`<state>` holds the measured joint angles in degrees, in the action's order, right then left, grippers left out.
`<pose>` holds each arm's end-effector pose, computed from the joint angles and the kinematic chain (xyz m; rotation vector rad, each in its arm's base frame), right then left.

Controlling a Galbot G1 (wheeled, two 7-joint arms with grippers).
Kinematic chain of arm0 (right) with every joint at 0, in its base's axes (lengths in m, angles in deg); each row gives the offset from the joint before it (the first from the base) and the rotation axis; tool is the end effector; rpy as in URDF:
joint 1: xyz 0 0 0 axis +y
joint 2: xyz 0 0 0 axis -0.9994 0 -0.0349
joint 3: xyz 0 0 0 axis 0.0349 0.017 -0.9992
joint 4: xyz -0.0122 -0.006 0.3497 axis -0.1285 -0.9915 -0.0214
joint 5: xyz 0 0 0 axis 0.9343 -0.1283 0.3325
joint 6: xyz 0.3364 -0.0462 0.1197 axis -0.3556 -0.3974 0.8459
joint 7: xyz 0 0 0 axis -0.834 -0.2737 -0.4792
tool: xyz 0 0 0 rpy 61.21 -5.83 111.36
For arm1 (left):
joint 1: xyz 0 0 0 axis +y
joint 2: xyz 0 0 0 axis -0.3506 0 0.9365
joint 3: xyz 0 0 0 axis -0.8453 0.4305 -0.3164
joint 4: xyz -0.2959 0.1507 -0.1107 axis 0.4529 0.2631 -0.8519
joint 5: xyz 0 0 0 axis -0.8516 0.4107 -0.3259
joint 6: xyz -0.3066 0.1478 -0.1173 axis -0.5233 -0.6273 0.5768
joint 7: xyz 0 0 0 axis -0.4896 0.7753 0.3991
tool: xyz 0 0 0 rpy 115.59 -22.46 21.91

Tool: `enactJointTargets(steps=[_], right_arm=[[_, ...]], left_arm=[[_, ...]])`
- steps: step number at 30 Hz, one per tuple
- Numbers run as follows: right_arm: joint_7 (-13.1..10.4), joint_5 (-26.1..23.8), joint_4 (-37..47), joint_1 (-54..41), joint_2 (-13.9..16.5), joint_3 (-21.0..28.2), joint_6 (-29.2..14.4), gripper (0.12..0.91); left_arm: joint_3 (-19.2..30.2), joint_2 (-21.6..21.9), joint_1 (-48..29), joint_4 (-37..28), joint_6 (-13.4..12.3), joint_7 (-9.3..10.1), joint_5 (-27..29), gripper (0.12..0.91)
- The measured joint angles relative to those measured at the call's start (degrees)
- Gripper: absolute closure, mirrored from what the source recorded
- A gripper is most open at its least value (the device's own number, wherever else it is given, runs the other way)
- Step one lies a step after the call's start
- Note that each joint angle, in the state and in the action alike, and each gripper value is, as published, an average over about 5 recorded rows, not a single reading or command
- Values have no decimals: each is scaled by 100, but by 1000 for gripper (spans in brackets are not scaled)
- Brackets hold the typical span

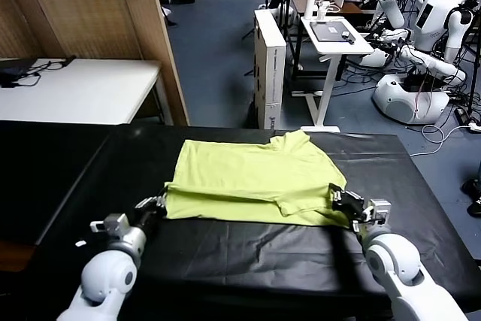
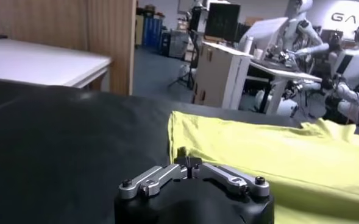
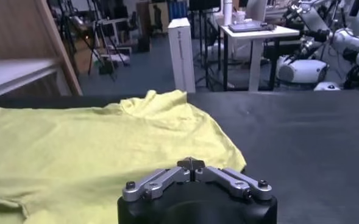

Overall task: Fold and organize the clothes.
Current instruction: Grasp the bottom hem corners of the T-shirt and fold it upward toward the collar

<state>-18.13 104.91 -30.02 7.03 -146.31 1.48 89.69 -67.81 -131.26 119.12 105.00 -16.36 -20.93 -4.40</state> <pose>0.3233 -0.1014 -0.2880 0.1596 -2.6924 -0.0809 0.3062 0.0752 -0.3051 -0.1570 -2.7869 0.1555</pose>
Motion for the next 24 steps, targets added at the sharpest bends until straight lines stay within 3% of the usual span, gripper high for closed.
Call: enactJointTargets(steps=[3, 5, 11, 14, 16, 18, 24], right_arm=[[88, 129, -143, 74, 69, -77, 191, 783], [143, 209, -314, 169, 145, -152, 292, 657], [236, 264, -952, 621, 507, -464, 359, 284], [272, 263, -1232, 941, 714, -668, 342, 157], [314, 261, -1371, 1187, 840, -820, 314, 131], [359, 256, -1453, 1439, 951, -967, 277, 121], [455, 205, -1502, 2040, 1160, -1259, 206, 118]], left_arm=[[47, -17, -69, -52, 62, 65, -25, 871], [45, -22, -74, -41, 120, 106, -49, 828], [-112, 26, 117, 183, 257, 173, -148, 482], [-229, 29, 346, 404, 299, 199, -182, 296], [-316, 10, 546, 587, 314, 221, -185, 193], [-394, -22, 777, 791, 317, 227, -161, 142], [-503, -163, 1404, 1206, 309, 206, -40, 124]])
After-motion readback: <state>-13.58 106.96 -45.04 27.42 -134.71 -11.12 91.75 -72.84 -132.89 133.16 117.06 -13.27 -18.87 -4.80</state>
